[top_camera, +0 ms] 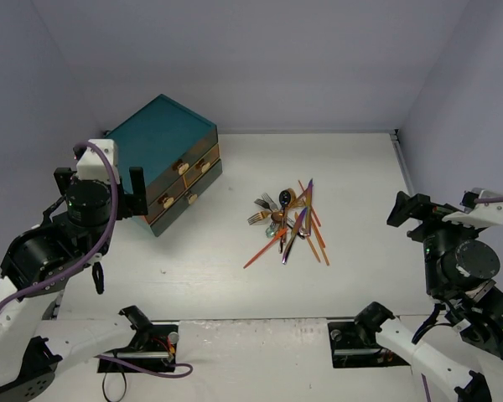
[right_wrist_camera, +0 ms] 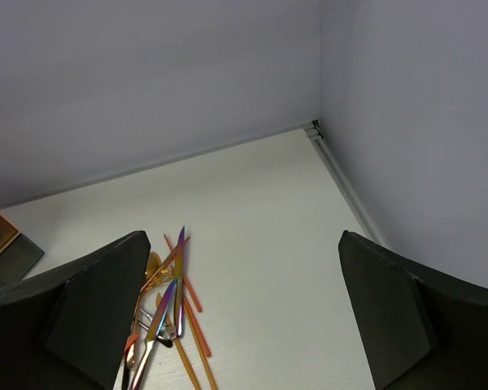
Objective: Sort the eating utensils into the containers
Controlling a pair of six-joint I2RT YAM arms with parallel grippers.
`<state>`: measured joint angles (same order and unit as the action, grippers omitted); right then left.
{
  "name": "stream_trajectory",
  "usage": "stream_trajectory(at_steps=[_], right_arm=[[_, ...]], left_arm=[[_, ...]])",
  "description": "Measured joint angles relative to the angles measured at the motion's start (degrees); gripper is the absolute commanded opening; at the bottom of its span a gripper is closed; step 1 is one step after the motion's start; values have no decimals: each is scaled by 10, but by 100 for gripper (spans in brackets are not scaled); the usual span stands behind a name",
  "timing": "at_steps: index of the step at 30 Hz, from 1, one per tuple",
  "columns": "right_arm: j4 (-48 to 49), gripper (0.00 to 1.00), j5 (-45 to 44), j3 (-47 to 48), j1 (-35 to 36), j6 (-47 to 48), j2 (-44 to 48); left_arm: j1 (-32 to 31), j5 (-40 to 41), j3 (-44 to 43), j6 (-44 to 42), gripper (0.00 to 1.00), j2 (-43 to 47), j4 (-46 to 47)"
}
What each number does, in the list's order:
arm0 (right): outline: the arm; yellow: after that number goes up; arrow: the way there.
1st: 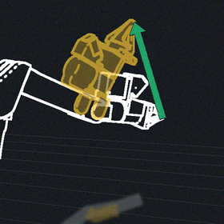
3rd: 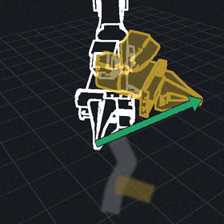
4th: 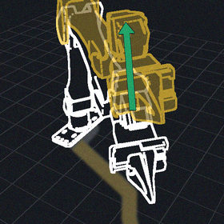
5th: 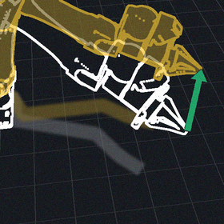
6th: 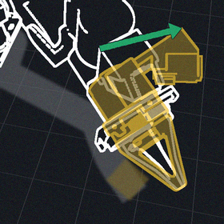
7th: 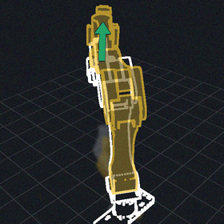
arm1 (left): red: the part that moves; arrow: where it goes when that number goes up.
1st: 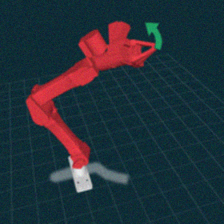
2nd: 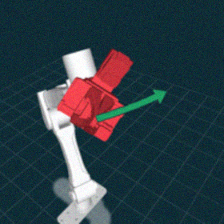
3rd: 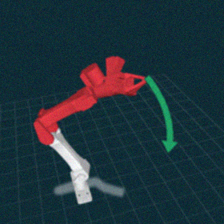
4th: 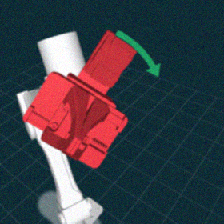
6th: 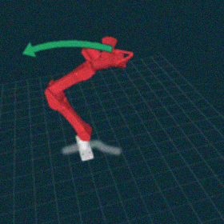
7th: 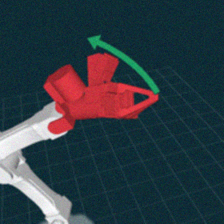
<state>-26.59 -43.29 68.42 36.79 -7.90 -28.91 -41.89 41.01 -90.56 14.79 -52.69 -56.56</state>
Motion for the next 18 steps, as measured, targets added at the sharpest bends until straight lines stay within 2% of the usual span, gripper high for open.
stream_trajectory(at_steps=[5,11,13,18], right_arm=[[0,100,23,-10,8,-11,1],[-3,100,57,-45,8,-22,13],[-4,100,66,-54,9,-22,15],[-5,100,81,-68,11,-22,16]], left_arm=[[0,-20,-2,-9,91,-20,-1],[0,-56,-44,-35,90,-113,-2],[0,-63,-67,-49,84,-157,-2],[-1,-59,-133,-82,61,-303,7]])
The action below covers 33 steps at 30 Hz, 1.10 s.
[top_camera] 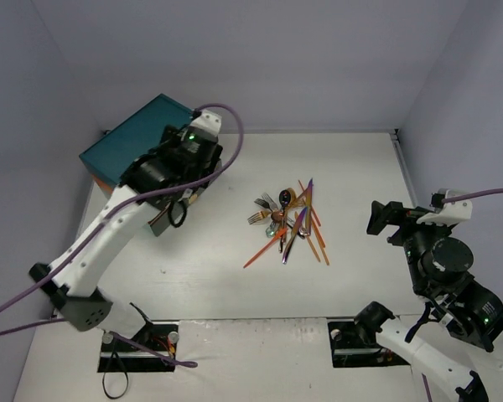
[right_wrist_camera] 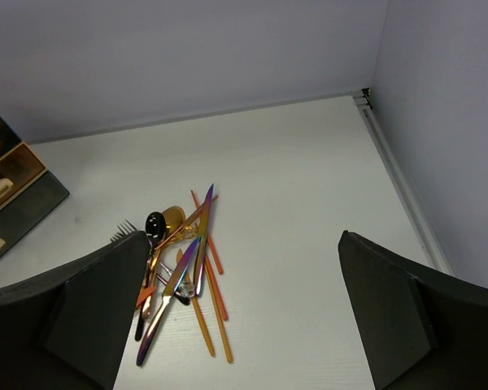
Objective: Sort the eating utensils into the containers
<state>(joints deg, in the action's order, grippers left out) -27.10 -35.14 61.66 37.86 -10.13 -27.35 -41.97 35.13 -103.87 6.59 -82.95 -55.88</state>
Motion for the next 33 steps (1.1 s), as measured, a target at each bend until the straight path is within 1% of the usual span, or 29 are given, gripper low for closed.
stream_trajectory(at_steps=[1,3,5,9,11,15,16,18,26,33], right_arm=[[0,100,2,-1,0,0,0],[-1,100,5,-4,1,0,0],[-1,100,7,-5,1,-1,0],[-1,100,7,-8,1,-2,0],[-1,100,7,-11,1,-3,1],[-1,100,6,-20,1,-7,9],[-1,100,6,-23,1,-8,13],[-2,100,6,-30,1,-11,18],[-2,100,6,-40,1,-19,30],[-2,100,6,-41,1,-19,32]], left_arm=[[-1,7,-9,-5,59,-28,3],[-1,26,-23,-20,51,-84,5],[-1,51,-37,-38,47,-133,5],[-1,117,-56,-72,45,-206,8],[-1,146,-58,-85,46,-228,9],[1,187,-51,-97,46,-258,19],[1,192,-40,-96,49,-260,27],[3,197,-17,-95,51,-262,35],[4,207,50,-54,51,-293,71],[4,197,109,-31,51,-313,130]])
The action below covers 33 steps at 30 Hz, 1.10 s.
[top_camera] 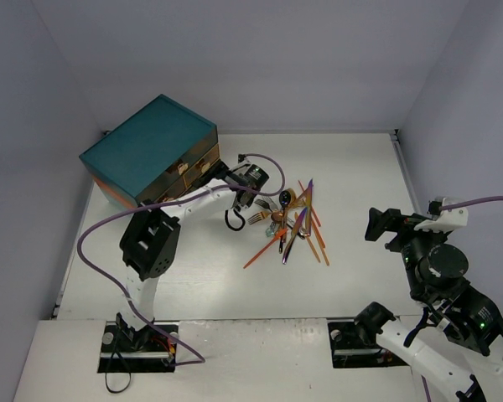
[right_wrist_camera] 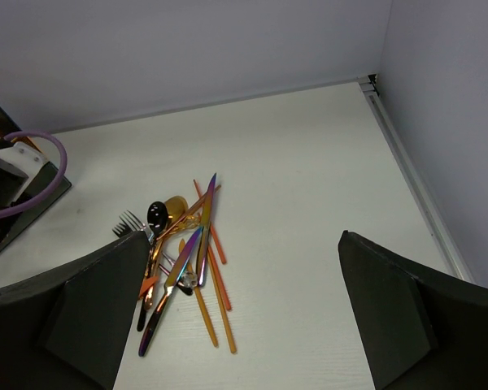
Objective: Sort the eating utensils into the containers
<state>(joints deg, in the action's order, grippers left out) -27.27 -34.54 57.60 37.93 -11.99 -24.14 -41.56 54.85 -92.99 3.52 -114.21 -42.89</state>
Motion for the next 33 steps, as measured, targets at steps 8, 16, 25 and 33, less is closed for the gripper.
stream_trajectory(at_steps=[8,16,25,33], right_arm=[[-1,100,-2,-7,0,-2,2],[-4,100,-6,-10,0,-5,10],[-5,100,-12,-12,0,-8,18],[-5,100,-13,-15,0,-13,18]], left_arm=[[18,-53,32,4,51,-25,49],[58,-109,40,3,51,-53,65],[80,-144,39,-4,51,-80,70],[83,-156,34,-5,42,-80,67]])
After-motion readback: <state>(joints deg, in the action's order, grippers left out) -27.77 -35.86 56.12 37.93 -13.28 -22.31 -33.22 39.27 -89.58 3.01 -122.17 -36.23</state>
